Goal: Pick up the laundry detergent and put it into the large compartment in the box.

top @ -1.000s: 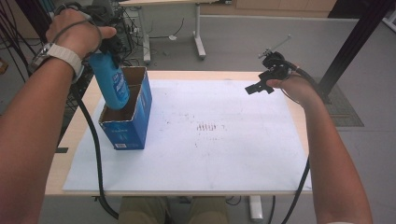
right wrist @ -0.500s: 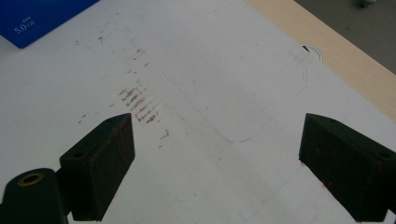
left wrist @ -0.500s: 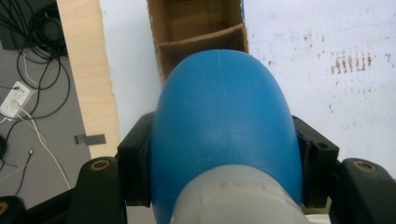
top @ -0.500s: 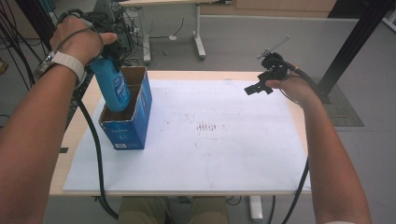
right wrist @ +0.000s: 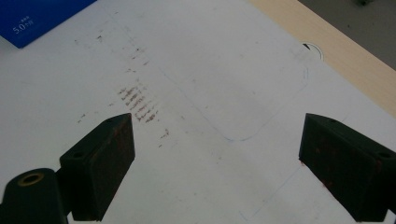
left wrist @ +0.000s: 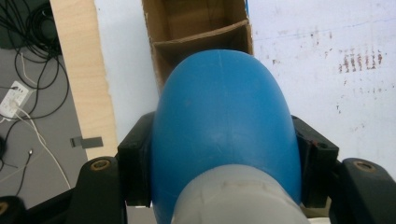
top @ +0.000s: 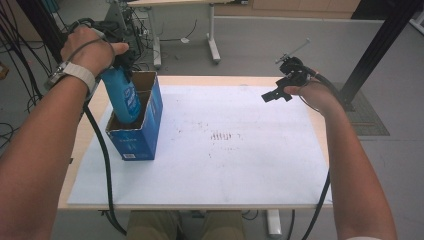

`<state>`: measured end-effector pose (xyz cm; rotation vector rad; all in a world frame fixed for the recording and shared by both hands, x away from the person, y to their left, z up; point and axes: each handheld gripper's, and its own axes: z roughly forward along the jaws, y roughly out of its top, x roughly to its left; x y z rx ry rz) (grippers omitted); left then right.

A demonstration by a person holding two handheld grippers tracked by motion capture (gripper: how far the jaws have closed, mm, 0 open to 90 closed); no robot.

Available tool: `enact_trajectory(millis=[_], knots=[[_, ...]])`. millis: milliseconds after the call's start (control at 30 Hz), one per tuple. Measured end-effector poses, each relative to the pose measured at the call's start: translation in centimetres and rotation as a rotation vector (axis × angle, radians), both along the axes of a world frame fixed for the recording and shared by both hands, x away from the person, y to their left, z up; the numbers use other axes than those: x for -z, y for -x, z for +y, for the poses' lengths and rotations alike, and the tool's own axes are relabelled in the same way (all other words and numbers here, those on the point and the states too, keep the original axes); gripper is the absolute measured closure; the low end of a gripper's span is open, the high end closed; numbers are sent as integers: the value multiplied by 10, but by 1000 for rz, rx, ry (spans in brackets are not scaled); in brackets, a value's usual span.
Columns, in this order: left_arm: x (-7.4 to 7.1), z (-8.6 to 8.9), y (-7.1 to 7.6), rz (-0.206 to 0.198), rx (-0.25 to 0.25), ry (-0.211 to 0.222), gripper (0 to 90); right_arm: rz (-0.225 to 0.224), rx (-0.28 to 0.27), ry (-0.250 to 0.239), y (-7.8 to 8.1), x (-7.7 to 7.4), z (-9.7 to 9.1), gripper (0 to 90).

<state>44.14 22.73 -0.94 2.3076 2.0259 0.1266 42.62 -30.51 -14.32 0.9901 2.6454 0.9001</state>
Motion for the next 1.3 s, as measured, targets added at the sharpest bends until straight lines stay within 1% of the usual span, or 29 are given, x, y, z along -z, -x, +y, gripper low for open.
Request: enact_trajectory(millis=[100,133,200,233,267,433,467,533,567,600,667,833,867,1033,1300], knots=[[5,0,-1,4,1,0,372,0,-5,3,0,0,0,107],[6,0,-1,-1,1,2,372,0,-4,3,-1,0,0,107],[9,-1,-2,2,4,-5,372,3,-2,2,-1,1,0,107],[10,-1,-1,-6,5,-5,372,4,-2,4,-1,1,1,107],[12,-2,-1,-5,6,-9,372,4,-1,1,-1,1,0,107],[18,-3,-4,3,12,-21,372,5,-2,-1,-1,3,0,107],[19,-3,-3,-2,12,-19,373,5,2,-3,-1,3,-1,107],[24,-4,-5,2,14,-20,373,4,3,-4,0,4,-2,107],[24,-4,-5,2,14,-20,373,5,3,-3,-1,4,-2,107],[25,-4,-4,-7,15,-19,373,5,3,-3,-1,4,-2,107],[28,-4,-6,1,15,-20,373,6,3,-5,-1,4,-2,107],[33,-5,-6,-8,20,-11,373,7,4,-2,-2,6,-2,107],[34,-5,-8,1,19,-12,373,7,4,-2,-2,6,-2,107],[41,-7,-8,-5,21,-14,373,10,8,-4,-2,6,-4,107],[50,-6,-9,1,25,-12,373,11,11,-3,-2,7,-3,107]])
